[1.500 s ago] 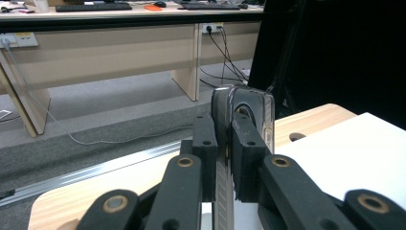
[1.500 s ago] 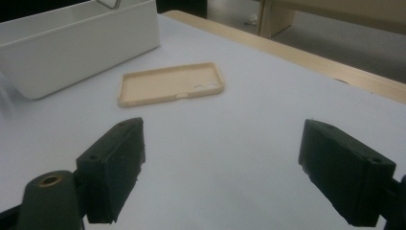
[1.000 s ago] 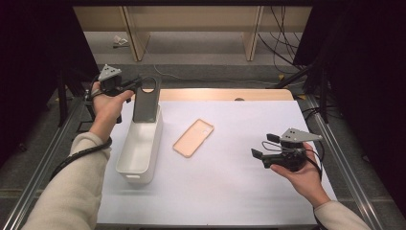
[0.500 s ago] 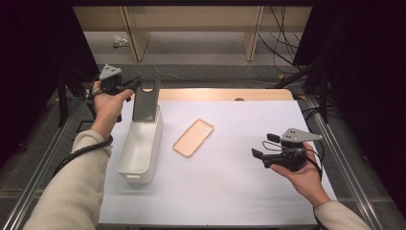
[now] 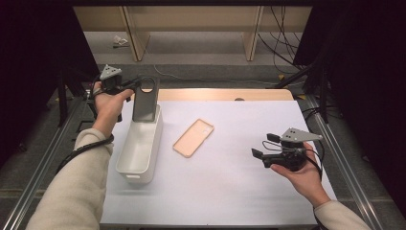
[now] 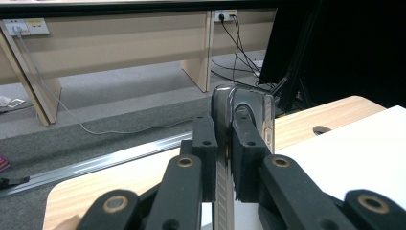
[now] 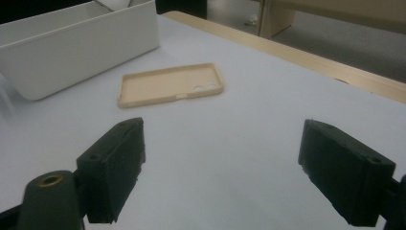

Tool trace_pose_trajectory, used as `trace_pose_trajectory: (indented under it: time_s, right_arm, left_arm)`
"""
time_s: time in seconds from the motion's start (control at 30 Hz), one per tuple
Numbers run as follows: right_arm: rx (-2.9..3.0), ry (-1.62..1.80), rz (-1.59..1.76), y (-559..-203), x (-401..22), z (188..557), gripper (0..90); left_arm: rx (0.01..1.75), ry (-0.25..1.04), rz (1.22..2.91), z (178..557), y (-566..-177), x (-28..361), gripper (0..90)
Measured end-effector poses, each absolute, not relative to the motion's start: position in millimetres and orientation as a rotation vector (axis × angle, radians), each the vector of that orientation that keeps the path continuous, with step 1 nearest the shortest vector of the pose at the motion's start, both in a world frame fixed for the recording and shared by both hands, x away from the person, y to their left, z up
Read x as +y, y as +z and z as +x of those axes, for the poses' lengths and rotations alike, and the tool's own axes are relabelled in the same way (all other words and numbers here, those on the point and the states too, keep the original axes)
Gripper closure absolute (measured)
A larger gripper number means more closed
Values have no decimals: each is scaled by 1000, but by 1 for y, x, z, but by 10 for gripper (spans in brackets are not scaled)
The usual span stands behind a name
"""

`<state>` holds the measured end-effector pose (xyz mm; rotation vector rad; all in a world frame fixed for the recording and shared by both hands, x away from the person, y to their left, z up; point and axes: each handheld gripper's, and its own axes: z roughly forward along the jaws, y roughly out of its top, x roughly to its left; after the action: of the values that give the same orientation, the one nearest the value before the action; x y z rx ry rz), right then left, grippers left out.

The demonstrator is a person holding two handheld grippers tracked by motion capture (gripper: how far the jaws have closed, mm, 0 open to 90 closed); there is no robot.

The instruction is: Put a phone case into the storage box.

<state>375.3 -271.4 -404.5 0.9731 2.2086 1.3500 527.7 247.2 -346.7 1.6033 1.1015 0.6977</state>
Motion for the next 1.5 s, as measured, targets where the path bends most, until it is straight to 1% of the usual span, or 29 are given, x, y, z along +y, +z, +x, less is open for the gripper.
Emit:
trace_pose_trajectory:
  time_s: [0.6,1.5]
  right_arm:
    - [2210,1350,975,-405,-271,376,171]
    - [2216,1349,975,-406,-272,376,171]
  left_arm:
    - [1146,684,1601,531,-362,254,816]
    - [1169,643,1614,536,-384,254,815]
